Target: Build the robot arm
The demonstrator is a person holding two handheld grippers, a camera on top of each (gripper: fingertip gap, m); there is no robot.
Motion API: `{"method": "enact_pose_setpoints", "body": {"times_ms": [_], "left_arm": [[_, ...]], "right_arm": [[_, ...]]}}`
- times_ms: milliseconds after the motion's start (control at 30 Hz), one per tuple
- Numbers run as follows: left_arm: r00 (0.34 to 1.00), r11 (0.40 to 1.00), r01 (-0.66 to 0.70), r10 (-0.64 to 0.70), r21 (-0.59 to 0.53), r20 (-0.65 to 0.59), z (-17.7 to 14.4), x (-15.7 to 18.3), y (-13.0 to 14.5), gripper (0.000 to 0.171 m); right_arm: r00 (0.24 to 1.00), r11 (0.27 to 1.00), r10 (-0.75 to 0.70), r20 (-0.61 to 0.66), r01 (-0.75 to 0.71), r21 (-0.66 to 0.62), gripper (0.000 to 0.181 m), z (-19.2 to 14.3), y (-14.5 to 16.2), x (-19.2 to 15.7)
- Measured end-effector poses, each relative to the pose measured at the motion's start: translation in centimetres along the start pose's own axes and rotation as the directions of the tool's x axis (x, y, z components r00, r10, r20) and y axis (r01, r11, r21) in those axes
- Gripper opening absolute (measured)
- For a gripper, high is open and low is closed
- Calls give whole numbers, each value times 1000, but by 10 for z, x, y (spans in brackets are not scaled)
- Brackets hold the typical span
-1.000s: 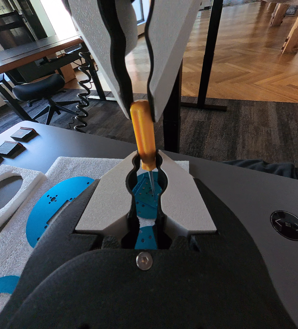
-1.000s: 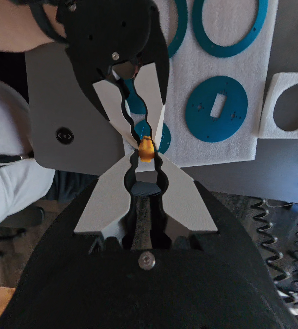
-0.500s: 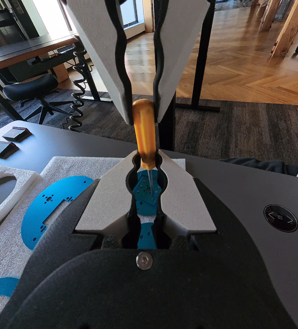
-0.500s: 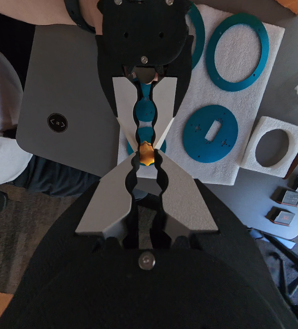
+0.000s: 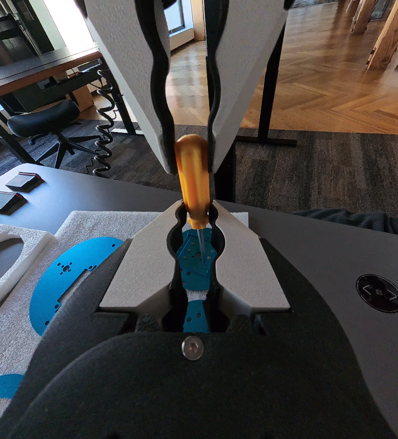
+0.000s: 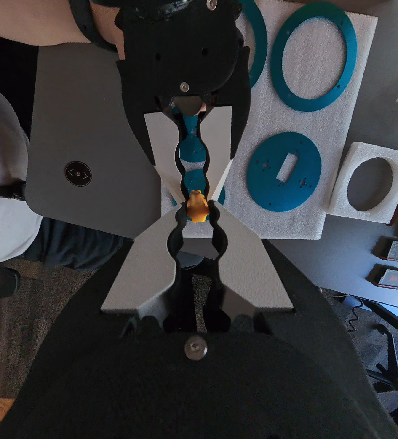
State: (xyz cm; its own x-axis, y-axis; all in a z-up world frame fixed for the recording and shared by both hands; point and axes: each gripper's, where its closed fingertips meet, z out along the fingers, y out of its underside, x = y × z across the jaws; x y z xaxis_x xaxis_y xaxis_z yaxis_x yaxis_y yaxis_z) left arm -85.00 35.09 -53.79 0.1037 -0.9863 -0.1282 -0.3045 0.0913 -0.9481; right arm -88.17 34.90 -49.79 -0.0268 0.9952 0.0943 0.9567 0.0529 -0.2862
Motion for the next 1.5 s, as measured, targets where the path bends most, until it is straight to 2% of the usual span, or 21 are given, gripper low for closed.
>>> {"method": "enact_pose_setpoints", "body": {"times_ms": [67,133,233,267,333,433,467,633,700,767,833,900,933,967,1067,1133,1200,1300,1367,1433,1500], "left_arm": [[1000,1000,9,-9,5,-8,0,1,0,16],[1000,1000,19,-19,1,-4,1,0,0,16],[1000,1000,20,-20,-4,6,3,-1,0,16],[1000,1000,14,-14,-3,-2,4,1,0,16],[1000,1000,0,0,-2,-12,4,3,0,16],[1000,1000,-20,20,-7,-20,5,7,0,16],[999,1000,-22,22,-6,-24,5,7,0,16],[1000,1000,2,-2,4,-29,2,5,1,15],[1000,1000,12,-12,3,-29,1,4,1,16],[1000,1000,20,-20,-2,-12,1,1,1,16],[999,1000,22,-22,-8,37,3,-5,2,17],[999,999,40,-40,-3,16,1,-4,2,16],[999,999,42,-42,1,-6,1,-1,2,15],[1000,1000,24,-24,1,-7,2,0,1,16],[1000,1000,0,0,-1,-17,3,4,1,15],[1000,1000,17,-17,8,-23,2,3,1,15],[999,1000,22,-21,11,-30,1,3,1,15],[999,1000,28,-27,10,-25,3,3,1,15],[999,999,31,-31,10,-8,4,1,0,14],[1000,1000,10,-10,0,14,5,0,0,13],[1000,1000,0,0,3,5,5,2,0,12]], "right_arm": [[998,997,67,-3,-67,-27,18,0,1,1],[980,978,197,-38,-199,-59,19,0,3,3],[853,855,518,-65,-519,-13,19,1,4,5],[828,828,558,-54,-560,-19,19,1,5,3],[852,851,522,-38,-523,-37,19,0,6,-1],[950,949,313,-10,-313,-28,25,0,4,-3],[969,968,248,2,-248,-33,20,0,5,-6],[994,994,106,-23,-106,-20,17,3,2,-5],[986,986,163,-34,-164,-26,17,3,2,-2],[952,953,301,-48,-303,-31,17,4,2,1],[853,856,517,-68,-517,16,18,6,0,9],[778,780,626,-47,-624,52,19,7,-2,8],[779,780,626,-37,-625,34,19,7,-2,4],[812,813,582,-42,-582,11,19,6,-1,3],[933,934,354,-57,-357,-32,25,6,2,-1],[960,961,272,-61,-274,-42,17,5,2,-2],[964,965,256,-74,-259,-34,18,7,0,-2],[921,923,380,-88,-384,-37,18,6,4,-1],[832,839,541,-120,-544,14,18,7,4,2],[768,779,626,-137,-626,51,18,8,3,2],[782,793,606,-148,-607,39,18,7,3,0]]}}
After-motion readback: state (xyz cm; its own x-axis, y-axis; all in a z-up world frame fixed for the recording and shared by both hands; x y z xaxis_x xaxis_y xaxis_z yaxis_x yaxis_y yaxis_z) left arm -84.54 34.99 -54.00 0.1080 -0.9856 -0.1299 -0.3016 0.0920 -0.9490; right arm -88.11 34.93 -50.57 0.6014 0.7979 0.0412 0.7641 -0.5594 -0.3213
